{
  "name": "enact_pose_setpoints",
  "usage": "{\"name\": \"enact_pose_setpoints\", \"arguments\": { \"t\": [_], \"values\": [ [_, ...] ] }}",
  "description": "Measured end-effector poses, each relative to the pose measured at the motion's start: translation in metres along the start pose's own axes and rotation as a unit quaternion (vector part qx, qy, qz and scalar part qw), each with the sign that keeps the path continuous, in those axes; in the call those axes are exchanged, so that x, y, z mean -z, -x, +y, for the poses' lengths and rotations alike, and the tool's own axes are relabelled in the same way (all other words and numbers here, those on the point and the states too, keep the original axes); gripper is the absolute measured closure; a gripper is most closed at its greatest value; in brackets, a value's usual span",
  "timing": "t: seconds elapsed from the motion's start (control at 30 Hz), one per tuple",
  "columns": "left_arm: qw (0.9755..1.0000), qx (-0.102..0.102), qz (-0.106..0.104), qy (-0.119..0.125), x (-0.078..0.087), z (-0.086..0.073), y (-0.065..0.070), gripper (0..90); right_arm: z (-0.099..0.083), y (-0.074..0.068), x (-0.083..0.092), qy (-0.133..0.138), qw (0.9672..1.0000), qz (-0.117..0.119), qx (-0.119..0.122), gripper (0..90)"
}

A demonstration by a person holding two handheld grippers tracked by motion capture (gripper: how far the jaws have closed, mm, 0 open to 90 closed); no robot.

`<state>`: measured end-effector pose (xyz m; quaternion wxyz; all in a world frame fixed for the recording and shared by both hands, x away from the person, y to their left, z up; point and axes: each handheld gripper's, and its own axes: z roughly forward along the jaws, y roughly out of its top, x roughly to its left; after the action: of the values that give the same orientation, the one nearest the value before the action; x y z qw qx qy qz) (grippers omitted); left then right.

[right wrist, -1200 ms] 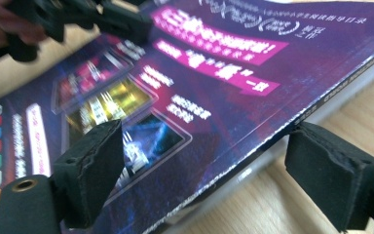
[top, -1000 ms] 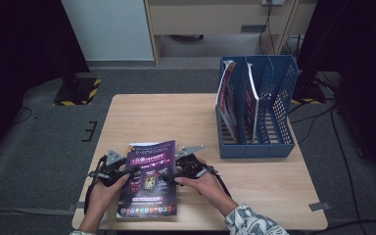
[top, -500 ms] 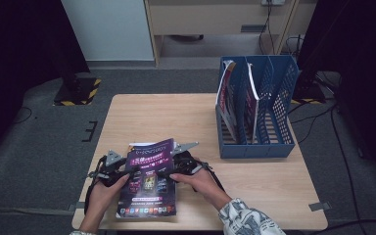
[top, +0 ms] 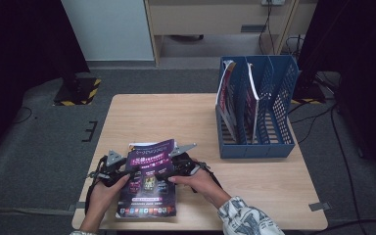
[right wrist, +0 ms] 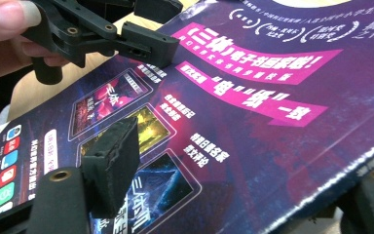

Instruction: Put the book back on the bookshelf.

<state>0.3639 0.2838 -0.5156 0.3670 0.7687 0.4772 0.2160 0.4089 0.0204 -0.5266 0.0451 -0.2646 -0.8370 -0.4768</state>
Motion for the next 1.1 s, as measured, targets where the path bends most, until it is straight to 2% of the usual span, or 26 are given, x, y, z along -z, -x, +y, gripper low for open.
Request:
{"name": "enact_pose_setpoints", "arguments": {
  "t": [0.33, 0.47, 0.53, 0.67, 0.73, 0.8, 1.1],
  "values": [
    [1.0, -0.001, 0.002, -0.001, 0.0, 0.001, 0.001, 37.1, 0.001, 0.0, 0.0, -0.002, 0.9997, 0.016, -0.02, 20.3],
    [1.0, 0.003, -0.001, -0.005, -0.001, 0.002, 0.001, 37.0, 0.003, -0.003, -0.002, -0.006, 0.9997, 0.013, -0.018, 17.9],
    [1.0, 0.002, -0.001, -0.007, -0.001, 0.003, 0.001, 37.2, 0.004, -0.004, -0.003, -0.01, 0.9998, 0.009, -0.014, 22.7],
    [1.0, 0.003, 0.001, -0.007, 0.0, 0.003, 0.0, 39.4, 0.005, -0.001, -0.002, -0.01, 0.9997, 0.002, -0.021, 34.9],
    [1.0, 0.008, -0.002, -0.002, 0.001, 0.004, -0.001, 43.4, 0.006, -0.001, 0.0, -0.013, 0.9997, -0.002, -0.02, 47.3],
    [0.9999, 0.013, -0.006, 0.002, 0.001, 0.004, 0.0, 44.0, 0.006, 0.0, 0.001, -0.013, 0.9998, -0.005, -0.017, 54.6],
    [0.9999, 0.013, -0.008, 0.001, 0.002, 0.005, -0.001, 43.9, 0.012, -0.002, 0.005, -0.008, 0.9997, -0.008, -0.02, 63.9]
  ]
}}
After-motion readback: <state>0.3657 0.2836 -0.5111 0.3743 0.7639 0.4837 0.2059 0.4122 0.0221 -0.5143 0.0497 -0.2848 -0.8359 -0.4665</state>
